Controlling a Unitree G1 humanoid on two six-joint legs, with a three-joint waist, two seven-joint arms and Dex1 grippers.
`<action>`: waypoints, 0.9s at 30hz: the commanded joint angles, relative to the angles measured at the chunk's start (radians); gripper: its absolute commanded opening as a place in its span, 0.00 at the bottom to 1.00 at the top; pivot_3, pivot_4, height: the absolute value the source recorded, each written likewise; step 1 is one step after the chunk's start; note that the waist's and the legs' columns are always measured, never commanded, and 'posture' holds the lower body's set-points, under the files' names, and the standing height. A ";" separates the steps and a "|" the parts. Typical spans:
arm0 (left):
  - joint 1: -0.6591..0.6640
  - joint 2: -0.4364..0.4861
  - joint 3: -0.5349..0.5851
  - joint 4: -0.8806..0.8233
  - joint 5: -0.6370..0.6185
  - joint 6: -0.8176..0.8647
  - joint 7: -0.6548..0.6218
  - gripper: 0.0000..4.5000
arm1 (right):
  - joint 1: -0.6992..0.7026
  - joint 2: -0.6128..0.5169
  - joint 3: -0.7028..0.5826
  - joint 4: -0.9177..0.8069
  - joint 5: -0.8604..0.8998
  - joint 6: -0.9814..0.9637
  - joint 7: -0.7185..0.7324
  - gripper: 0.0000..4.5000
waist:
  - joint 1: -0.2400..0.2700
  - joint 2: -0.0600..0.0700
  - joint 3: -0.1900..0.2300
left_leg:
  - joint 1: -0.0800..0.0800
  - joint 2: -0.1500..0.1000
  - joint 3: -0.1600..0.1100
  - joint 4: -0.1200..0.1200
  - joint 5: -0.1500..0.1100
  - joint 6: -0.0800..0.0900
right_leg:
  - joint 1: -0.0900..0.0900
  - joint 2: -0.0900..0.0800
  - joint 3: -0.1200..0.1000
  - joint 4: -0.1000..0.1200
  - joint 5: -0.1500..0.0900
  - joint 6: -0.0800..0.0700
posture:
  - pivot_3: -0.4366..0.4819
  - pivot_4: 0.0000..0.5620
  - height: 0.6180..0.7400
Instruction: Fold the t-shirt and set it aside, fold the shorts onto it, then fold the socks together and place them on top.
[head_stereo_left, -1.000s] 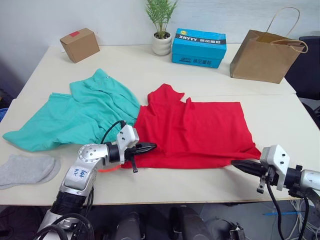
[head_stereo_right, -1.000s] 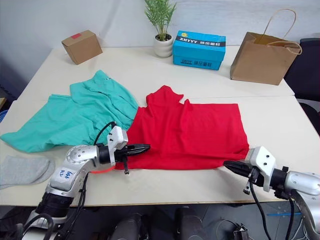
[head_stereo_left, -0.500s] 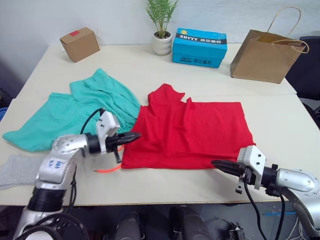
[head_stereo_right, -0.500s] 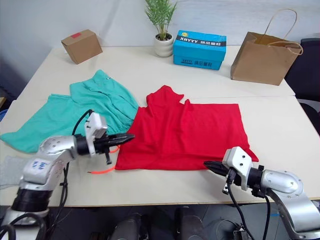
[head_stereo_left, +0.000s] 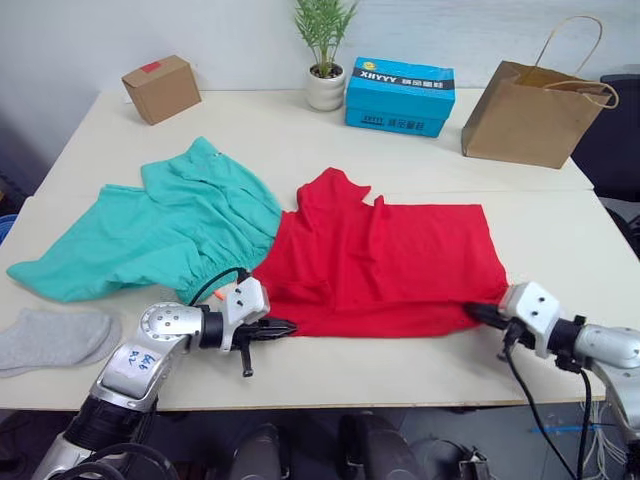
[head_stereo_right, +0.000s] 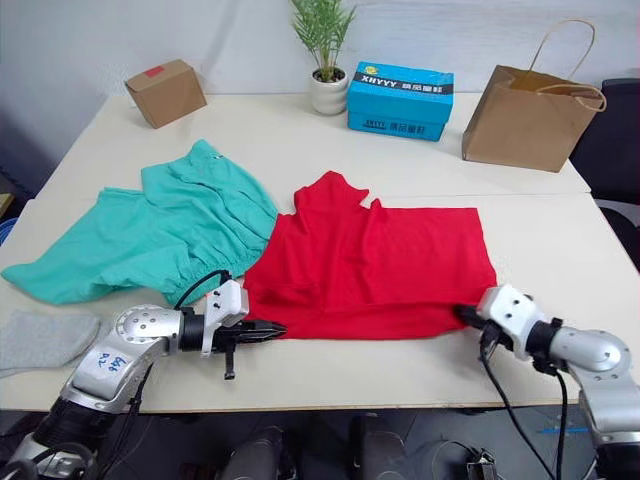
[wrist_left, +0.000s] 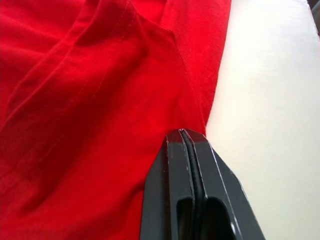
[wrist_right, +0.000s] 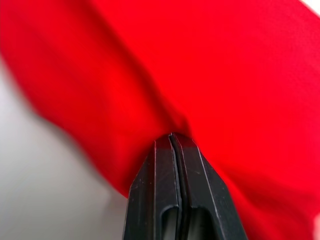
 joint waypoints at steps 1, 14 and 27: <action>0.047 0.006 0.012 0.000 -0.003 -0.052 -0.023 0.00 | -0.055 -0.095 -0.090 0.213 -0.025 -0.131 0.006 0.00 | 0.000 0.001 0.000 | 0.000 0.000 0.000 0.000 0.000 0.000 | 0.000 0.000 0.000 0.000 0.000 0.000 | 0.48 0.27 1.00; 0.034 -0.009 0.086 -0.073 -0.069 -0.043 -0.023 0.00 | -0.090 -0.151 -0.159 0.075 0.252 0.010 0.193 0.00 | -0.001 0.001 0.000 | 0.001 0.002 0.000 0.000 0.001 -0.001 | 0.000 0.001 0.001 0.000 0.000 0.000 | 0.48 0.27 1.00; 0.155 0.130 0.145 -0.159 0.071 -0.280 -0.045 0.27 | 0.216 -0.109 -0.144 -0.186 0.141 -0.027 0.239 0.34 | 0.002 0.001 0.000 | 0.001 0.001 0.000 -0.003 0.000 -0.001 | 0.001 0.001 0.000 -0.003 0.000 0.000 | 0.48 0.27 1.00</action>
